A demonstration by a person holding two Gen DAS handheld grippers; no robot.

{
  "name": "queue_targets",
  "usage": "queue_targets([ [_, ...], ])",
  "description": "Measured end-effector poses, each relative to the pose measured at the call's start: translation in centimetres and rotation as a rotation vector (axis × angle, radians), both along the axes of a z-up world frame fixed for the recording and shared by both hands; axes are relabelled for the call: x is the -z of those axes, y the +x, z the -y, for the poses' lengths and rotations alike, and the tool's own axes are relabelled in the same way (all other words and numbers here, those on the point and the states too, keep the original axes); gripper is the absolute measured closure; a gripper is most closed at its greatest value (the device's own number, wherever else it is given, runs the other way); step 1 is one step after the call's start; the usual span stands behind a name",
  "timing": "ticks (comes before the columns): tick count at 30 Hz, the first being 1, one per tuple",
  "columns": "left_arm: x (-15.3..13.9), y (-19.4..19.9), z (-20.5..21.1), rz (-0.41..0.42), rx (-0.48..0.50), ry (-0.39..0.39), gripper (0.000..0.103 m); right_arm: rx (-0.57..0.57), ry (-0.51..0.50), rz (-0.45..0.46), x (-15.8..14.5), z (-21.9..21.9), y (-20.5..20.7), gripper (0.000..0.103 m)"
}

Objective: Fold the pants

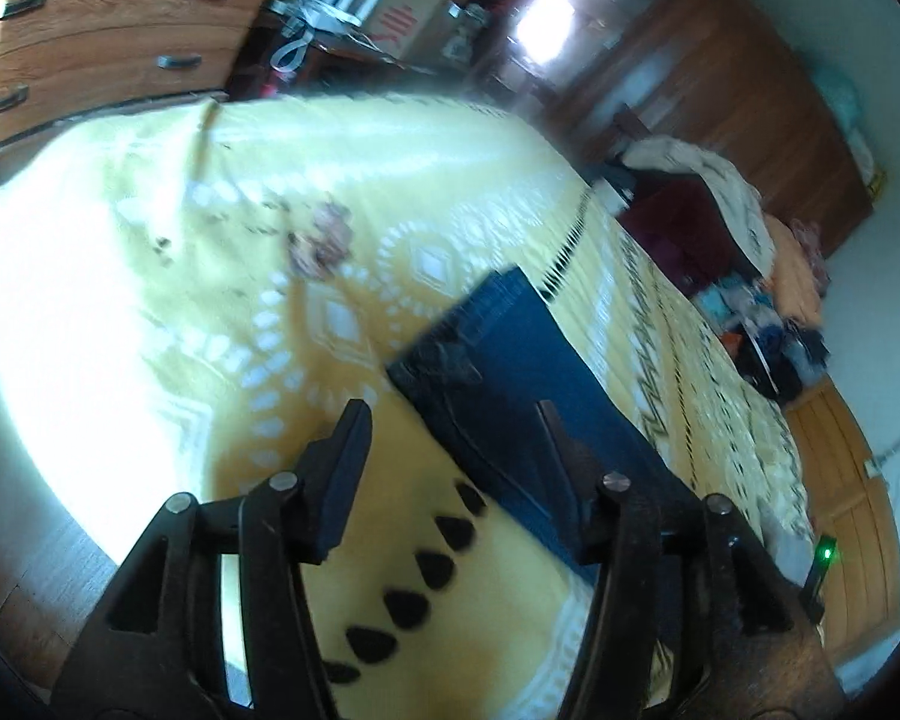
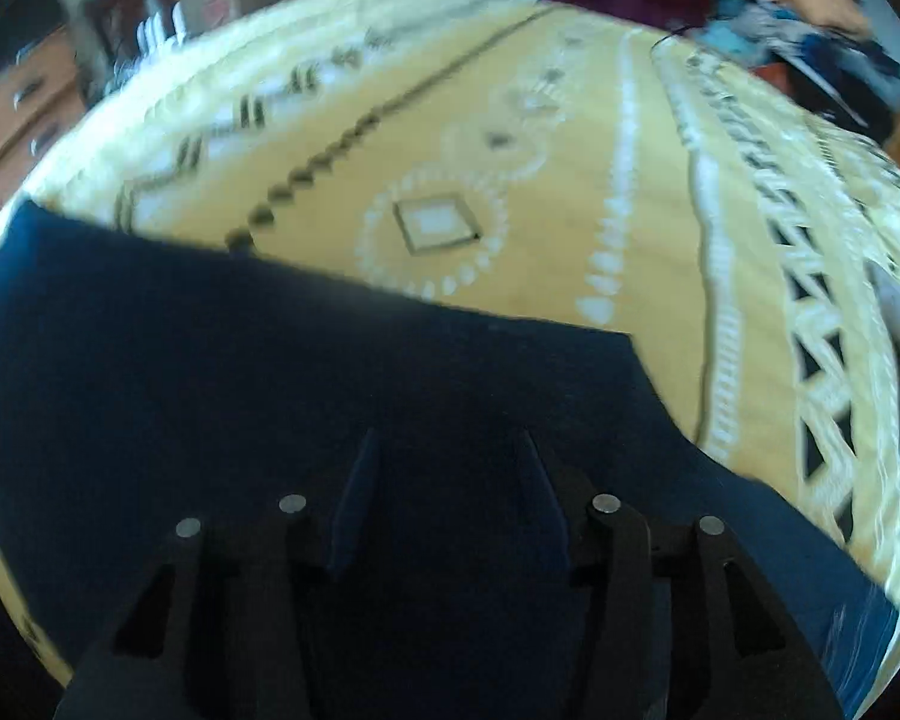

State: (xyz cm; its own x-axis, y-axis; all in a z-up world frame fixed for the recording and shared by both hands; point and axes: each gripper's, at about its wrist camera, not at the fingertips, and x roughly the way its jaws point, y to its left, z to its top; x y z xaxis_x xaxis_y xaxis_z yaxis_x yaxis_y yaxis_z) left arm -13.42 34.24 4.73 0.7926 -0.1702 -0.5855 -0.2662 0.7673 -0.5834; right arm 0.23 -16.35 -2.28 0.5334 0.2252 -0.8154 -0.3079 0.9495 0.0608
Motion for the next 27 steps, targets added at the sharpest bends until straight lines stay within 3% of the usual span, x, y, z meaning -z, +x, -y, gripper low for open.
queue_targets([
  [3,1.1,0.7,1.6,-0.028,0.137,-0.119,0.047,-0.010,0.056,0.046,-1.6,-1.6,-3.0,0.044],
  [5,1.7,1.2,2.1,-0.039,0.163,-0.154,0.047,-0.029,0.079,0.049,-1.8,-3.4,-3.8,0.044],
  [9,2.3,2.2,2.2,-0.089,0.133,-0.145,0.048,-0.077,0.083,0.029,-1.4,-6.6,-5.0,0.044],
  [14,2.4,3.2,2.4,-0.139,0.133,-0.114,0.048,-0.072,0.098,0.031,-1.4,-6.8,-5.2,0.044],
  [19,2.8,4.3,1.3,-0.110,0.125,-0.151,0.047,-0.046,0.122,0.038,-1.5,-6.6,-4.6,0.044],
  [27,3.1,5.4,0.6,-0.063,0.092,-0.133,0.045,-0.077,0.151,0.054,-2.2,-8.5,-4.6,0.044],
])
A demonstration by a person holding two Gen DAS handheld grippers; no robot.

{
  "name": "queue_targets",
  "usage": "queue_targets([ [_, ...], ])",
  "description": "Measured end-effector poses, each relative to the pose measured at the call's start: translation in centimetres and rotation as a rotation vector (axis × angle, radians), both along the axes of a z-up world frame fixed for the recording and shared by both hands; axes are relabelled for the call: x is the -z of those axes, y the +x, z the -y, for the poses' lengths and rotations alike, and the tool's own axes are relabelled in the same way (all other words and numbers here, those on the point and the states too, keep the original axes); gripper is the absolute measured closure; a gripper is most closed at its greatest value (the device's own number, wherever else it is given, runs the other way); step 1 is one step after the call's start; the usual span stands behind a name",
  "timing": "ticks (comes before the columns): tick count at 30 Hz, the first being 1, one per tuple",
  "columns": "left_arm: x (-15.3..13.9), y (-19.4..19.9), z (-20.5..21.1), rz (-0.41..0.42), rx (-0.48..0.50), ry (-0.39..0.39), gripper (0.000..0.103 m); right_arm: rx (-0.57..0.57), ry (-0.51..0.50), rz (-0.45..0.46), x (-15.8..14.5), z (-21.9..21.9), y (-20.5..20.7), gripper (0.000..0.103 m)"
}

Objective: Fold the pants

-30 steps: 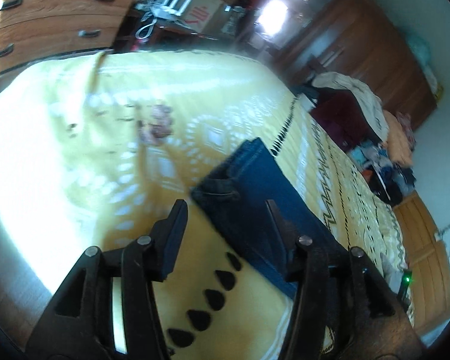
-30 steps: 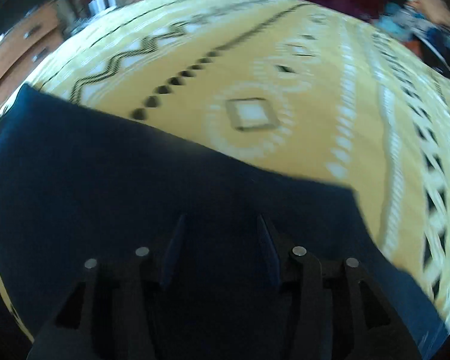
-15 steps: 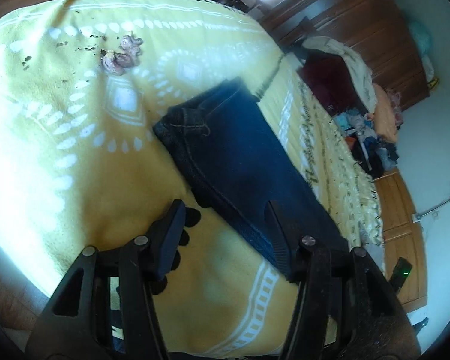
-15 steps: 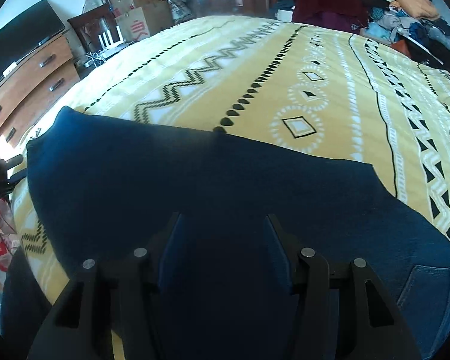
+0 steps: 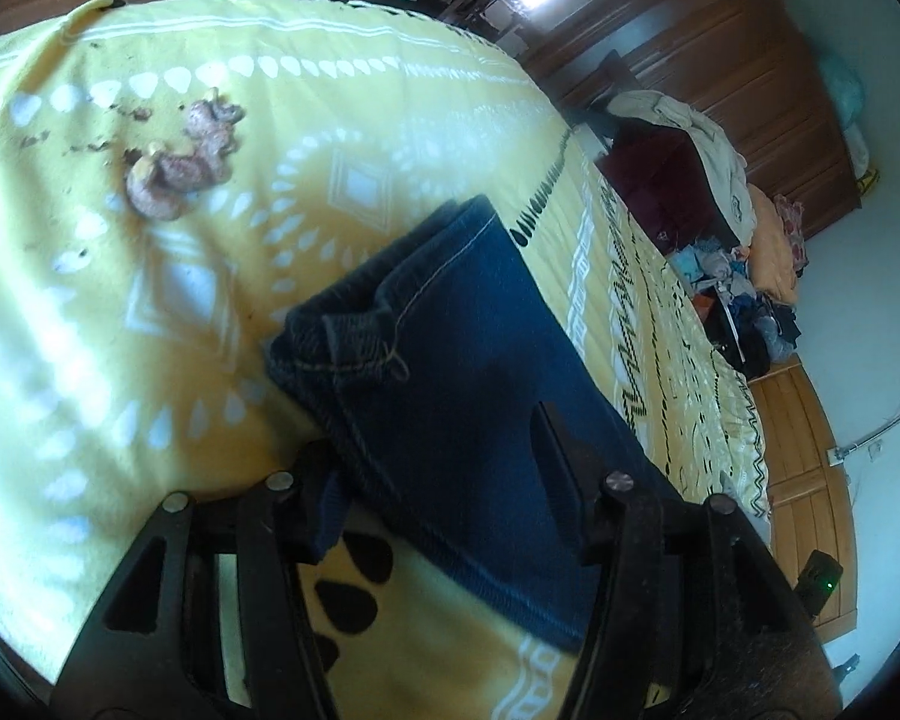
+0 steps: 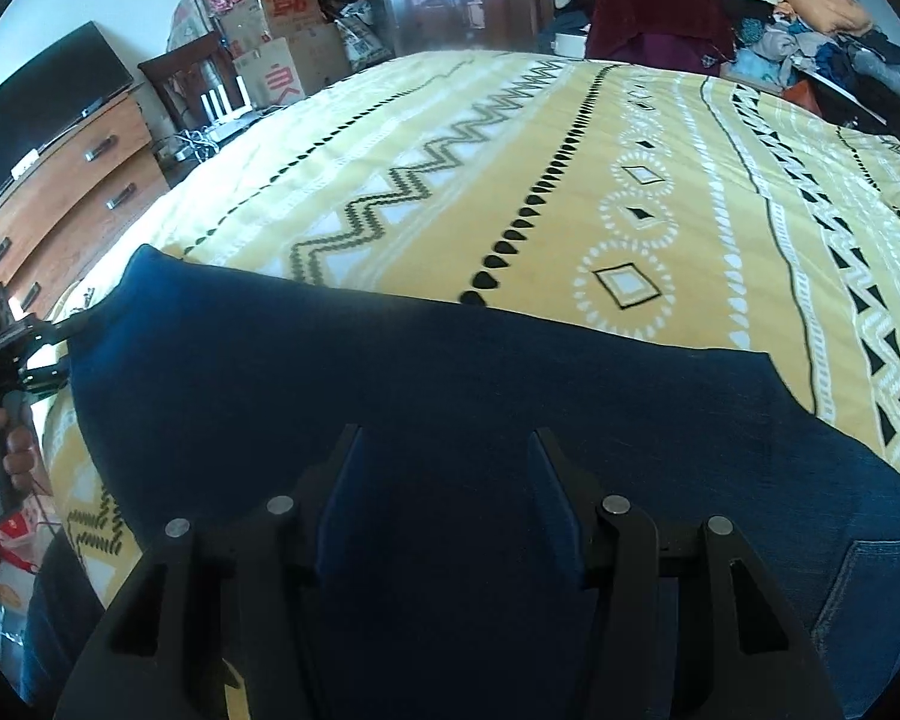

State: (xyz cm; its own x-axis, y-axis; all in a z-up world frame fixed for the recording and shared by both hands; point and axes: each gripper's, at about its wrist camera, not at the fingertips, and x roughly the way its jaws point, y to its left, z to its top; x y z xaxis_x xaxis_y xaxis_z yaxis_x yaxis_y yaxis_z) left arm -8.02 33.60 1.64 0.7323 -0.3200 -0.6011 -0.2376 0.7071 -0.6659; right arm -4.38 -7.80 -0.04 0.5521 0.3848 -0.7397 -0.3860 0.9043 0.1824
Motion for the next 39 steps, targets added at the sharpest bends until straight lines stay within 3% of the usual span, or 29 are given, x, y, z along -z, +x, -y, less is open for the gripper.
queue_targets([
  [3,-0.2,0.3,0.2,0.021,-0.015,0.021,0.043,-0.009,0.006,-0.005,0.2,-0.7,-0.3,0.044],
  [5,-0.4,0.5,0.5,0.037,-0.012,0.043,0.049,-0.015,0.008,-0.009,0.4,-1.0,-0.5,0.044],
  [6,-0.6,0.6,0.5,0.041,-0.009,0.050,0.068,-0.016,0.006,-0.010,0.4,-1.1,-0.7,0.044],
  [7,-0.7,0.8,0.6,0.034,-0.008,0.061,0.097,-0.013,0.009,-0.012,0.4,-1.1,-0.9,0.044],
  [12,-3.3,1.2,2.6,0.085,0.030,0.176,0.096,-0.001,0.024,-0.007,0.2,-0.7,-2.0,0.044],
  [16,-6.6,1.7,6.1,0.169,0.122,0.247,0.096,0.037,-0.009,-0.015,1.1,0.4,-2.9,0.044],
  [19,-8.7,2.0,9.1,0.228,0.199,0.291,0.096,0.103,0.023,-0.017,1.2,2.7,-3.5,0.044],
  [24,-11.9,3.0,15.3,0.320,0.357,0.283,0.096,0.192,0.054,-0.040,1.6,7.3,-4.1,0.044],
  [28,-13.3,4.3,22.9,0.375,0.510,0.261,0.096,0.238,0.063,-0.028,1.6,11.0,-4.6,0.044],
  [32,-10.4,4.3,30.6,0.346,0.684,0.245,0.095,0.310,0.090,-0.018,1.9,15.0,-5.4,0.044],
  [35,-5.6,3.8,36.6,0.271,0.804,0.216,0.095,0.367,0.110,-0.039,3.0,18.2,-6.5,0.044],
  [38,-1.1,2.9,41.4,0.186,0.938,0.289,0.094,0.391,0.126,-0.077,4.1,20.4,-7.4,0.044],
  [39,0.0,2.7,42.3,0.154,0.975,0.310,0.088,0.392,0.137,-0.083,4.2,21.0,-7.7,0.044],
])
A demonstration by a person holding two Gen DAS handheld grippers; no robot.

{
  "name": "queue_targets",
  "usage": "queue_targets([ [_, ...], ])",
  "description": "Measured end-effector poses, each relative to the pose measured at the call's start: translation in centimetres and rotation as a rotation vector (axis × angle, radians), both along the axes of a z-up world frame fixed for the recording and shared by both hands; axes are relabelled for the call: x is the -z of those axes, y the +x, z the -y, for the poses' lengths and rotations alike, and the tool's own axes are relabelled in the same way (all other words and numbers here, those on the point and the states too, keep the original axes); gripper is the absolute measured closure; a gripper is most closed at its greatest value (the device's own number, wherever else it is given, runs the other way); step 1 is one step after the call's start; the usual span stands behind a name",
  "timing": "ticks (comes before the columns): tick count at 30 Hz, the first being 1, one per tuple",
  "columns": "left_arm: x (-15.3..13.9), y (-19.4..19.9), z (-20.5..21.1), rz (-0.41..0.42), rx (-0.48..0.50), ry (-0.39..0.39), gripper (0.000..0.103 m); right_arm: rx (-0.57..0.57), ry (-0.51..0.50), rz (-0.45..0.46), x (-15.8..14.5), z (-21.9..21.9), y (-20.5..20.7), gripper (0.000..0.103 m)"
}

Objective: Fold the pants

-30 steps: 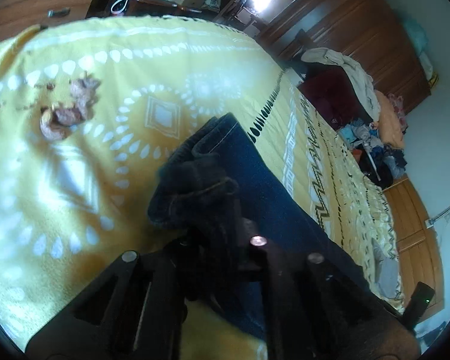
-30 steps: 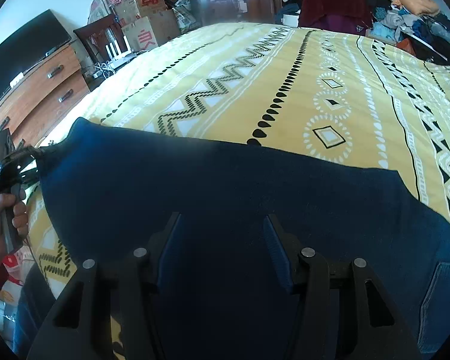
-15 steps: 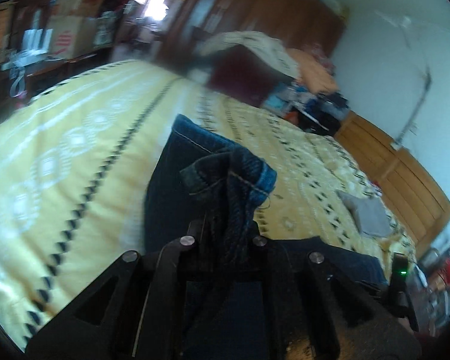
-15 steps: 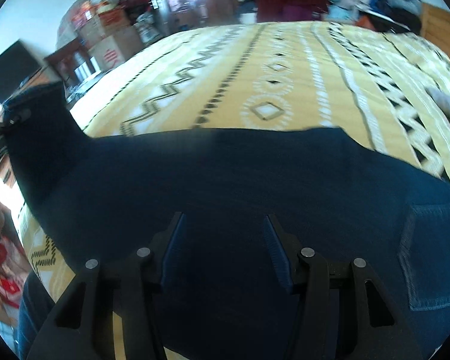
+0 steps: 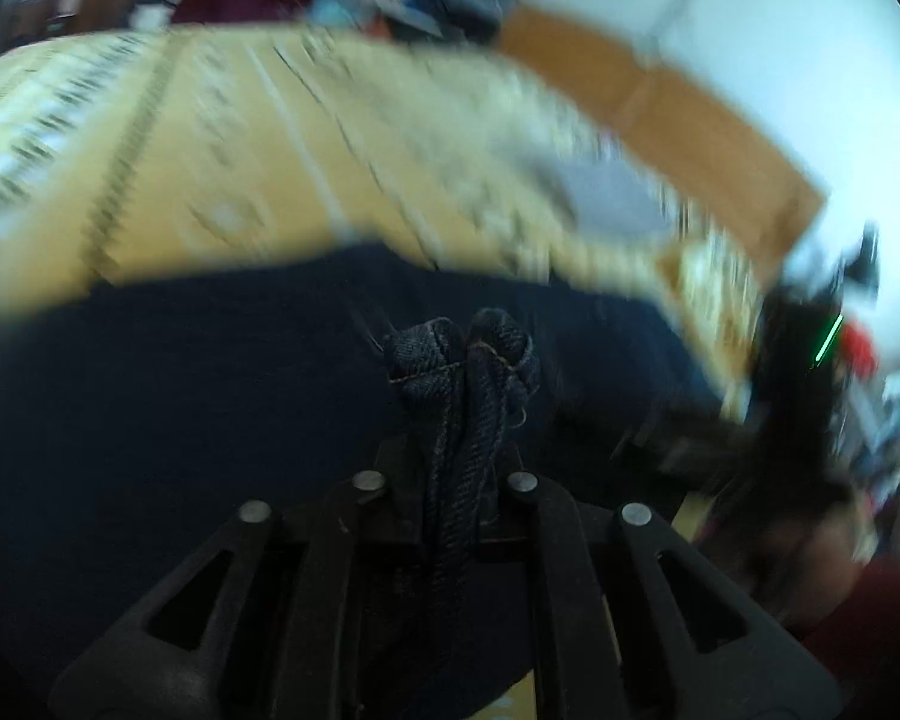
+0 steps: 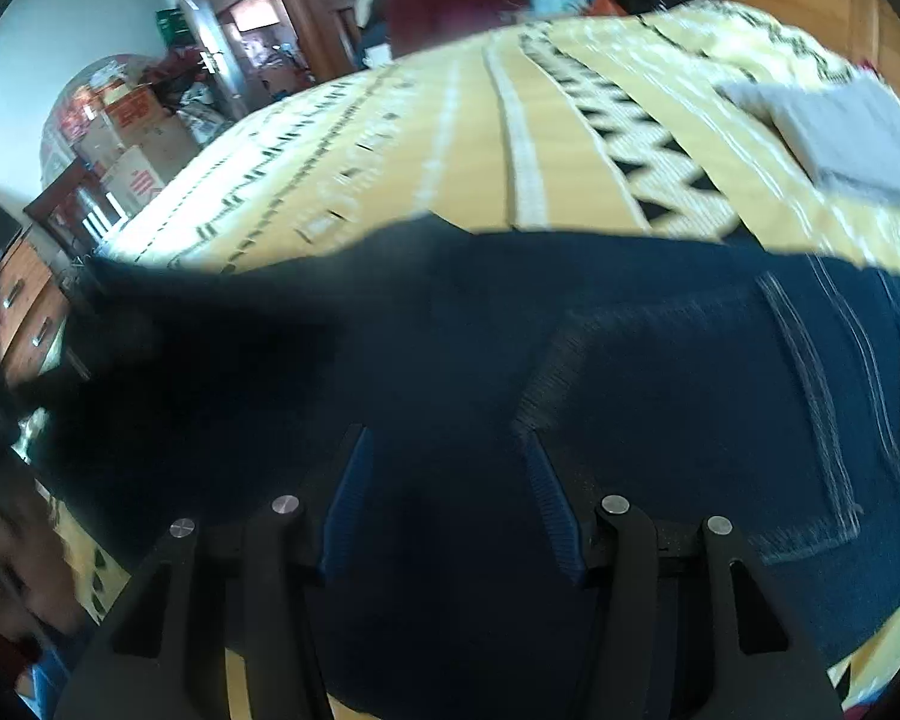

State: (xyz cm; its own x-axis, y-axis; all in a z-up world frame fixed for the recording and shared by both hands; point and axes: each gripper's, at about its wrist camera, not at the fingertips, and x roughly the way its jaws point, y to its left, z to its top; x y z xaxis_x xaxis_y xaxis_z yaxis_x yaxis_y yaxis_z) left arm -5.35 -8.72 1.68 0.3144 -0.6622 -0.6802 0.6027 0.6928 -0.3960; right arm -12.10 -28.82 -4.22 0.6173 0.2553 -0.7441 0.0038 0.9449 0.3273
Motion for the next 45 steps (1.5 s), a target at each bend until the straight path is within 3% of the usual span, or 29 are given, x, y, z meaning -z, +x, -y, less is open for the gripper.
queue_targets([
  [1,1.6,-0.4,0.8,-0.022,0.024,0.067,0.082,-0.004,0.028,0.003,-0.2,0.7,-0.4,0.044],
  [2,2.1,-1.0,0.8,0.010,0.032,0.088,0.079,-0.004,0.037,0.007,-0.4,1.1,-0.6,0.044],
  [4,1.4,-2.0,0.6,0.048,0.057,0.076,0.051,-0.017,0.066,0.037,-1.6,1.8,-1.0,0.043],
  [6,0.6,-2.8,0.6,0.060,0.078,0.076,0.033,-0.034,0.097,0.071,-2.7,2.0,-1.0,0.040],
  [7,0.0,-3.3,0.4,0.073,0.075,0.069,0.030,-0.045,0.121,0.077,-3.0,1.9,-0.7,0.040],
  [11,-1.3,-4.3,-0.6,0.088,0.076,0.033,0.030,-0.097,0.269,0.071,-3.3,0.7,1.0,0.040],
  [16,-2.5,-4.0,-4.4,0.077,-0.032,-0.017,0.030,-0.223,0.219,0.092,-3.5,-4.0,1.3,0.041],
  [21,-2.0,-2.5,-9.5,0.060,-0.185,-0.015,0.030,-0.264,0.007,0.010,0.5,-7.3,0.0,0.041],
  [23,-1.7,-1.9,-11.4,0.062,-0.250,-0.001,0.030,-0.289,-0.101,0.043,1.6,-8.3,-1.3,0.042],
  [26,-1.7,-1.6,-13.6,0.064,-0.311,0.002,0.030,-0.295,-0.181,0.069,0.4,-9.3,-2.2,0.042],
  [30,-1.4,-2.8,-13.8,0.084,-0.291,0.019,0.030,-0.281,-0.154,0.220,-4.7,-9.6,-0.5,0.045],
  [32,-1.0,-3.2,-13.6,0.084,-0.287,0.035,0.030,-0.307,-0.148,0.191,-4.8,-10.5,3.2,0.065],
  [36,-0.2,-3.4,-14.3,0.051,-0.302,0.028,0.030,-0.350,-0.147,-0.018,-0.4,-11.5,9.6,0.078],
  [38,-0.1,-3.7,-15.4,0.039,-0.291,0.036,0.030,-0.365,-0.143,-0.037,-0.1,-11.7,10.3,0.080],
  [40,-0.6,-3.6,-15.8,0.027,-0.293,0.021,0.031,-0.361,-0.207,0.010,-1.9,-12.2,9.0,0.079],
  [43,-1.5,-3.8,-17.6,0.034,-0.334,-0.032,0.031,-0.403,-0.203,0.118,-4.4,-12.4,4.9,0.079],
  [45,-1.3,-4.2,-18.3,0.030,-0.349,-0.030,0.032,-0.424,-0.234,0.123,-4.3,-12.2,2.8,0.079],
])
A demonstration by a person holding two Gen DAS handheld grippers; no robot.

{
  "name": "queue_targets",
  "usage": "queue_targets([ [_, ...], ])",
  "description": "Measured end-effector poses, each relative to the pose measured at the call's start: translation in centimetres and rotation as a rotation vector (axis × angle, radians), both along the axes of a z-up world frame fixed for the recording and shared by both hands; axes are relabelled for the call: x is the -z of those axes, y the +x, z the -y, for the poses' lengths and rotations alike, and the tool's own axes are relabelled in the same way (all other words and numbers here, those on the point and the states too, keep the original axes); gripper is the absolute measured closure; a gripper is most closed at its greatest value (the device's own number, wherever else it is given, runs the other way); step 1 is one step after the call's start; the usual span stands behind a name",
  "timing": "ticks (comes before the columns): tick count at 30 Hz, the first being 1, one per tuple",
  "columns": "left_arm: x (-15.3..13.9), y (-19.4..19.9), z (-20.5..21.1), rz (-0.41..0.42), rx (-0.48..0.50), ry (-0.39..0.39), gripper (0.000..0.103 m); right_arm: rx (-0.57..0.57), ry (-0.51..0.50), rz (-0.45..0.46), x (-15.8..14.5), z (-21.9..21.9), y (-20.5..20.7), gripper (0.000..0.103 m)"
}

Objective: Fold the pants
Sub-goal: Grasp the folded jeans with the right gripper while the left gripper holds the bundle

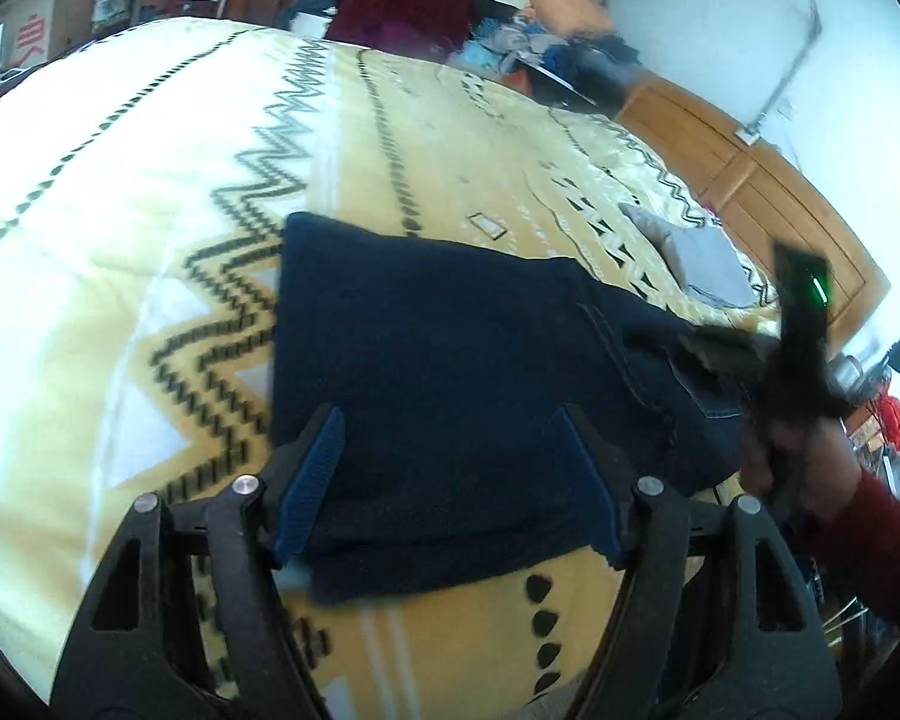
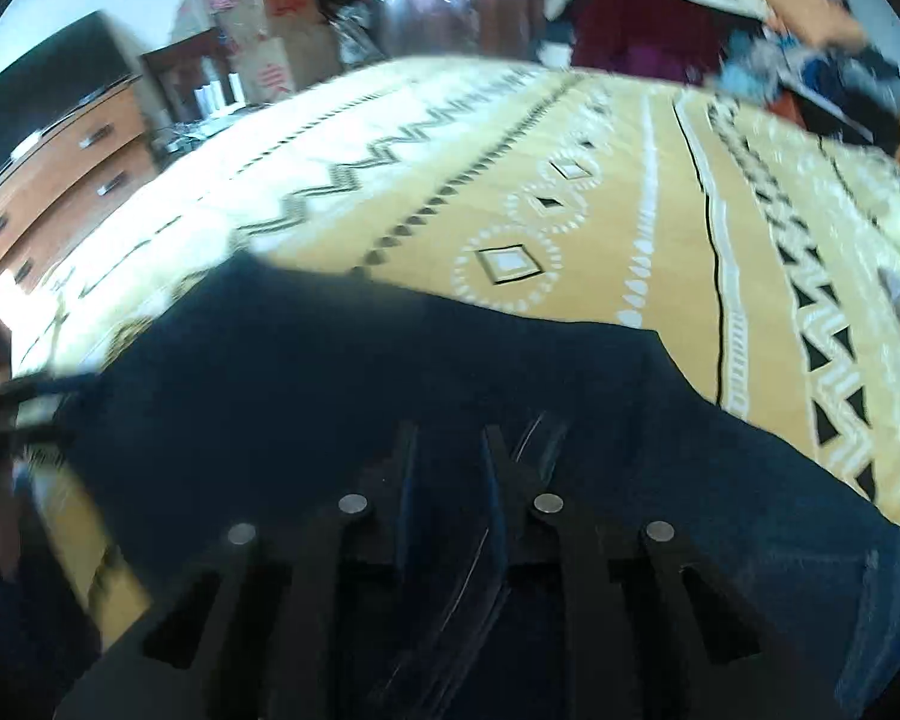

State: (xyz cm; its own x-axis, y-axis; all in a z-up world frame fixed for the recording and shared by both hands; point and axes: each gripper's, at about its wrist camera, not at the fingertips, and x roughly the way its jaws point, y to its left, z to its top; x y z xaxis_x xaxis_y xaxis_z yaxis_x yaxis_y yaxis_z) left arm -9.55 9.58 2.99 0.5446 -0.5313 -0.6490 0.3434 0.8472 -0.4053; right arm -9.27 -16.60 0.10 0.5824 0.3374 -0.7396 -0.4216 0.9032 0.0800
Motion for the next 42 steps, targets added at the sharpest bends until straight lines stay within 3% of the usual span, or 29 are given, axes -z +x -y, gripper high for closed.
queue_targets([
  [4,2.2,-0.7,-0.4,-0.012,0.019,0.036,0.033,-0.036,-0.049,-0.097,3.9,-0.5,-4.6,0.075],
  [5,2.2,-0.9,-0.3,-0.003,0.019,0.044,0.034,-0.030,-0.061,-0.074,4.3,-0.6,-5.1,0.075],
  [7,1.6,-1.2,-0.3,0.008,0.012,0.044,0.034,-0.025,-0.093,-0.071,3.3,-1.3,-4.9,0.072],
  [9,1.1,-1.7,-0.8,0.019,0.004,0.018,0.034,-0.029,-0.028,-0.041,0.9,-1.9,-4.3,0.071],
  [11,1.0,-2.4,-1.2,0.026,0.008,0.014,0.034,-0.074,0.057,-0.005,-2.1,-4.0,-2.5,0.071],
  [14,1.5,-2.8,-1.9,0.015,-0.004,-0.002,0.034,-0.141,0.129,-0.006,-3.8,-8.1,1.8,0.072],
  [16,1.4,-3.3,-1.9,0.014,-0.008,-0.004,0.034,-0.183,0.120,-0.041,-3.0,-12.2,5.2,0.072],
  [17,1.4,-3.5,-1.9,0.010,-0.011,-0.010,0.034,-0.183,0.120,-0.041,-3.0,-12.2,5.2,0.072],
  [21,1.9,-4.3,-2.6,-0.046,0.007,-0.050,0.030,-0.240,0.079,-0.146,0.3,-18.0,9.9,0.071],
  [23,2.6,-4.5,-2.5,-0.100,0.051,-0.072,0.031,-0.235,0.055,-0.162,1.9,-19.2,11.5,0.068],
  [26,1.5,-5.0,-2.8,-0.105,0.101,-0.116,0.031,-0.212,0.085,-0.168,2.0,-18.4,12.0,0.068],
  [28,-0.1,-4.3,-4.5,-0.076,0.071,-0.183,0.031,-0.169,0.087,-0.124,0.2,-16.7,10.3,0.067],
  [29,-0.8,-3.8,-5.4,-0.056,0.057,-0.210,0.031,-0.161,0.093,-0.059,-1.2,-15.2,8.5,0.067],
  [31,-1.9,-1.9,-7.2,-0.030,0.027,-0.256,0.030,-0.133,0.058,0.030,-2.8,-13.0,4.7,0.055],
  [35,-1.6,2.9,-8.3,-0.051,0.013,-0.262,0.029,-0.096,-0.072,0.108,-2.6,-10.6,-4.2,0.049],
  [39,1.4,8.2,-7.7,-0.222,0.058,-0.310,0.029,-0.148,-0.219,0.166,-0.8,-12.5,-11.2,0.045],
  [42,3.0,9.4,-7.1,-0.289,0.074,-0.317,0.029,-0.195,-0.360,0.258,0.6,-16.0,-13.2,0.045],
])
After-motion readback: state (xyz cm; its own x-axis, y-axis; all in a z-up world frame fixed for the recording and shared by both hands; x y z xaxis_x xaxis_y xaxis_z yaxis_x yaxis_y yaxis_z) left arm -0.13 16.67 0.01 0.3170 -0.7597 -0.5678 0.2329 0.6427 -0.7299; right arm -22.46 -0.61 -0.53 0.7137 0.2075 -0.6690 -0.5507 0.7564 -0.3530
